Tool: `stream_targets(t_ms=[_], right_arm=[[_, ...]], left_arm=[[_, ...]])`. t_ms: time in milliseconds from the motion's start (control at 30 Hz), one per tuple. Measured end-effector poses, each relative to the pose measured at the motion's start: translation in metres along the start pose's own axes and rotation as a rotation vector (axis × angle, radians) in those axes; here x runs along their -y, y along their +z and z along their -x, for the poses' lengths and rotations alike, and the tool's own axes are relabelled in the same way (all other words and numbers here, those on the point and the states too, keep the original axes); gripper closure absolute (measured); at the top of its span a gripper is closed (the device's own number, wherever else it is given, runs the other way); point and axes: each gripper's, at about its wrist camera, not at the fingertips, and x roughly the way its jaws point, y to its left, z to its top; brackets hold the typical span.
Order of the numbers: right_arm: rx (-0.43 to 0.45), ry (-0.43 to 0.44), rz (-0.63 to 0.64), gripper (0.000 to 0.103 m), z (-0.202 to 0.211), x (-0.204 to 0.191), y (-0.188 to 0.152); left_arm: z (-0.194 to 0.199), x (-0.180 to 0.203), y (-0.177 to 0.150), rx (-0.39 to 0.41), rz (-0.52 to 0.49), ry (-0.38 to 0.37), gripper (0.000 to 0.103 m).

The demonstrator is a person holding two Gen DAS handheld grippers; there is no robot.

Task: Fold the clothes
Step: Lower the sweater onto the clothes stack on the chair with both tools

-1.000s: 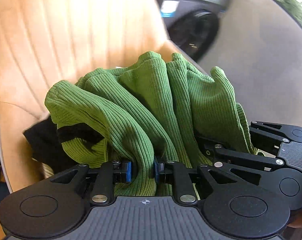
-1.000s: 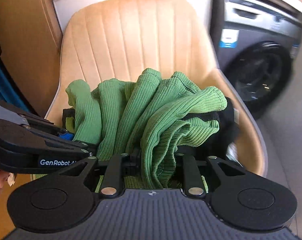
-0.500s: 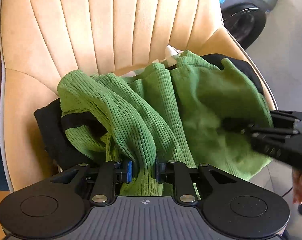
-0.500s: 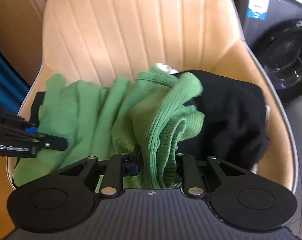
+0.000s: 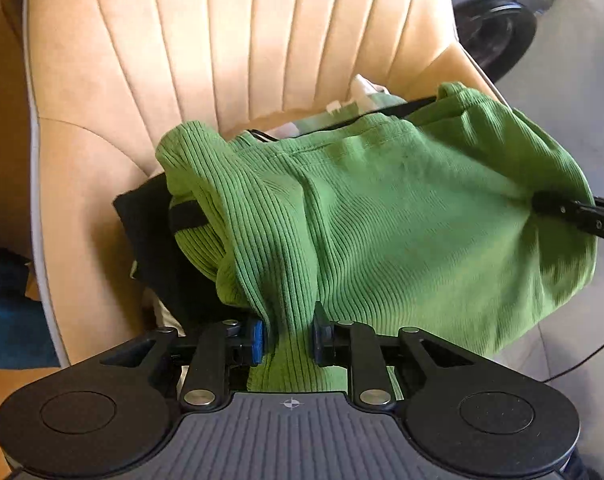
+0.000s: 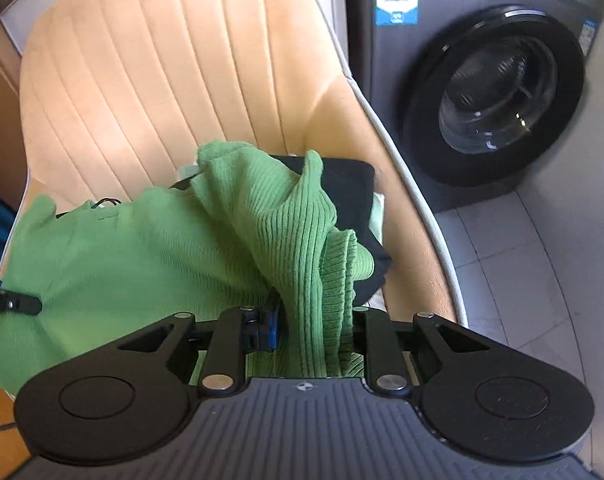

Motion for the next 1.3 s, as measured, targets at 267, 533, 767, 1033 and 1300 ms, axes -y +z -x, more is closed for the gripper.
stream_targets(t_ms=[267,533,767,1033,1300], right_arm=[[-0.020,-0.075,-0.008,0.077,-0.035,-0.014,-0.012],[-0.021,-0.033,0.006,0.054,-0.015,-0.009,-0.009],[0.068,0.020,-0.065,0.045,0.008,0.010,0.009],[0.044,0.017,-0.416,0.043,-0.022,0.046,0.020],[0.106,-0.017,-0.319,0.085,-0.027,0.027,0.028]], left_arm=[[-0.004,-0.008,0.000,-0.027,0.038,-0.019,0.069],[0.021,-0.026,0.006,0.016,0.084,-0.116,0.067],[0.021,-0.043,0.027,0.108,0.202,-0.148,0.067],[-0.008,-0.044,0.044,0.080,0.293,-0.130,0.067],[0.001,-0.029,0.046,0.106,0.179,-0.093,0.098]])
